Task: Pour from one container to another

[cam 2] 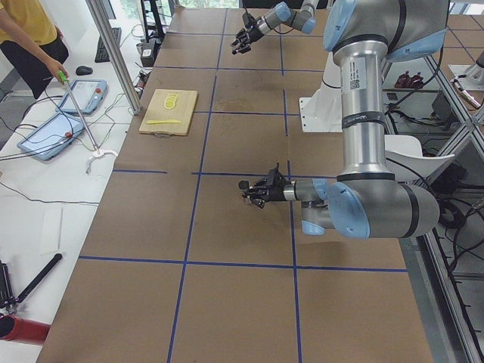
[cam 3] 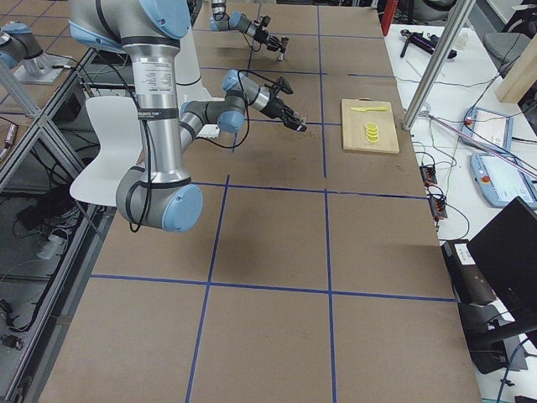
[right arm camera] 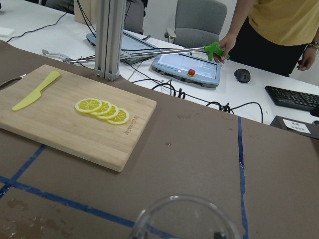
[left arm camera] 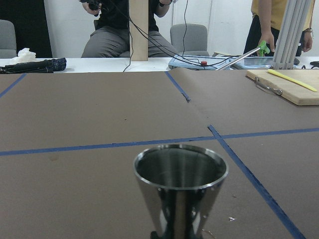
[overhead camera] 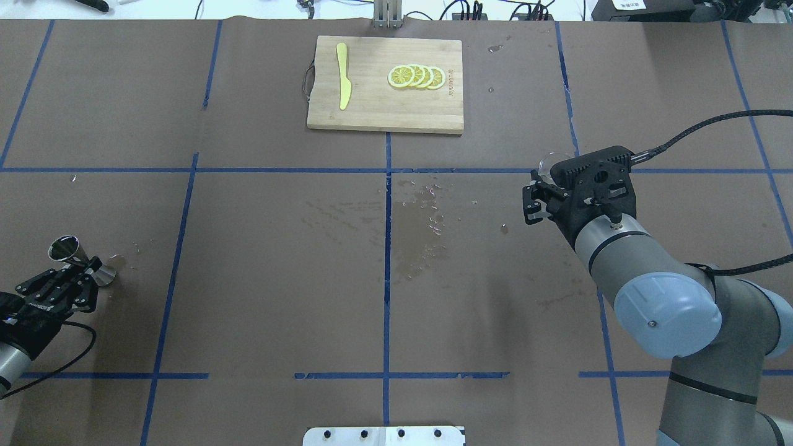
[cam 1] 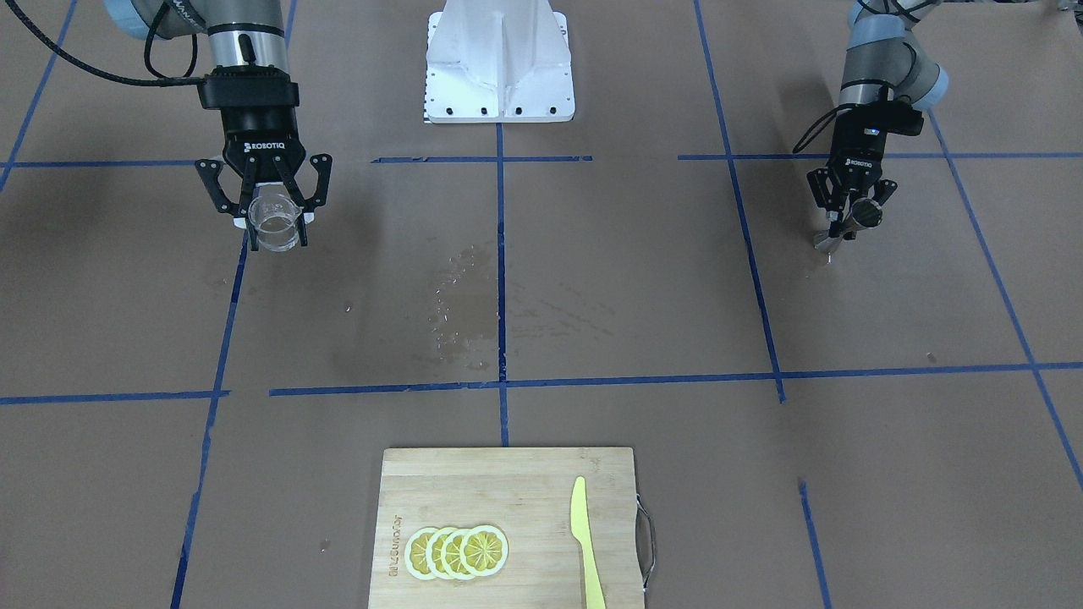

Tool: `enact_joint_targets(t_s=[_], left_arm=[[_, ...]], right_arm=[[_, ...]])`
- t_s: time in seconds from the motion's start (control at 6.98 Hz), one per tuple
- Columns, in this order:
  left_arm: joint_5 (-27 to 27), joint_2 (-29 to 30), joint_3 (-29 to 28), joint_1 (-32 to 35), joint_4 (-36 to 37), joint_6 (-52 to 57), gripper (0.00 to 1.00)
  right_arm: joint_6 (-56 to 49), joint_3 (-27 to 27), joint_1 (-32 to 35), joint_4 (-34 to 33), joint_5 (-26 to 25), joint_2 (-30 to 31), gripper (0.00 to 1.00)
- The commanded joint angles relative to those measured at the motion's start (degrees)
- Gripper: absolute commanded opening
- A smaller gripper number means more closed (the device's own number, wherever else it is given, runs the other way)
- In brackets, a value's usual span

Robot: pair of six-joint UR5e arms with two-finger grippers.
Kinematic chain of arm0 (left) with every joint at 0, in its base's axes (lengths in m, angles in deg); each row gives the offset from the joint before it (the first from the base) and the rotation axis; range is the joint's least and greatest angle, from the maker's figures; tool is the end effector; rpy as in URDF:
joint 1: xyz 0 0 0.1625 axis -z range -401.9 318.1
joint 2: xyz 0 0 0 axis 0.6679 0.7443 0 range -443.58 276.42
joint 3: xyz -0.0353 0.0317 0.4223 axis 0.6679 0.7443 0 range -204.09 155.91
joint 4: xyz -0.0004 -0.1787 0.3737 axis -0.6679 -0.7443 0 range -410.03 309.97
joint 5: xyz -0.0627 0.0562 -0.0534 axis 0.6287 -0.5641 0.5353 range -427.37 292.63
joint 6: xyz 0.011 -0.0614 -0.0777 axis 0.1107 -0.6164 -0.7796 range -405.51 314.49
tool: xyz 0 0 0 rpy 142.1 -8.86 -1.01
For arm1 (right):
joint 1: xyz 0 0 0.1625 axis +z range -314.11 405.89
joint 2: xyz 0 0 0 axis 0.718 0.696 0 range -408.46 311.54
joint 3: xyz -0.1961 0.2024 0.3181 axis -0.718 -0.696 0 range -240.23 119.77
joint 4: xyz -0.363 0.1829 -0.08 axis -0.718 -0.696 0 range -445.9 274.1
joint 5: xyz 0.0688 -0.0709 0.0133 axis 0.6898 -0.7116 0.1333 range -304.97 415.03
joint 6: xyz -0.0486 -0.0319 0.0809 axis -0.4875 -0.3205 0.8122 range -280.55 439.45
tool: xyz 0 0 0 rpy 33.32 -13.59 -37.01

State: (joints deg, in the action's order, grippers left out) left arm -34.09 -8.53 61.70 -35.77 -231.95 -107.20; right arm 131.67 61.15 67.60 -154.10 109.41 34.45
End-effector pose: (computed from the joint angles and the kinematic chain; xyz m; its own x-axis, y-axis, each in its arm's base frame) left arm 0.3176 -0.2520 0.6228 0.6638 0.1903 -0.7233 0.6108 0.4201 0.6711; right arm -0.3745 -0.3550 0.2939 0.8363 -0.2031 0.5093 -0.3266 0.5615 0.7603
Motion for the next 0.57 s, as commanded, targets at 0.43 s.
enact_joint_targets(t_s=[0.43], left_arm=[[0.03, 0.00, -0.01, -0.50, 0.07, -0.09, 0.31]], right_arm=[[0.08, 0.09, -0.09, 0.00, 0.03, -0.03, 0.00]])
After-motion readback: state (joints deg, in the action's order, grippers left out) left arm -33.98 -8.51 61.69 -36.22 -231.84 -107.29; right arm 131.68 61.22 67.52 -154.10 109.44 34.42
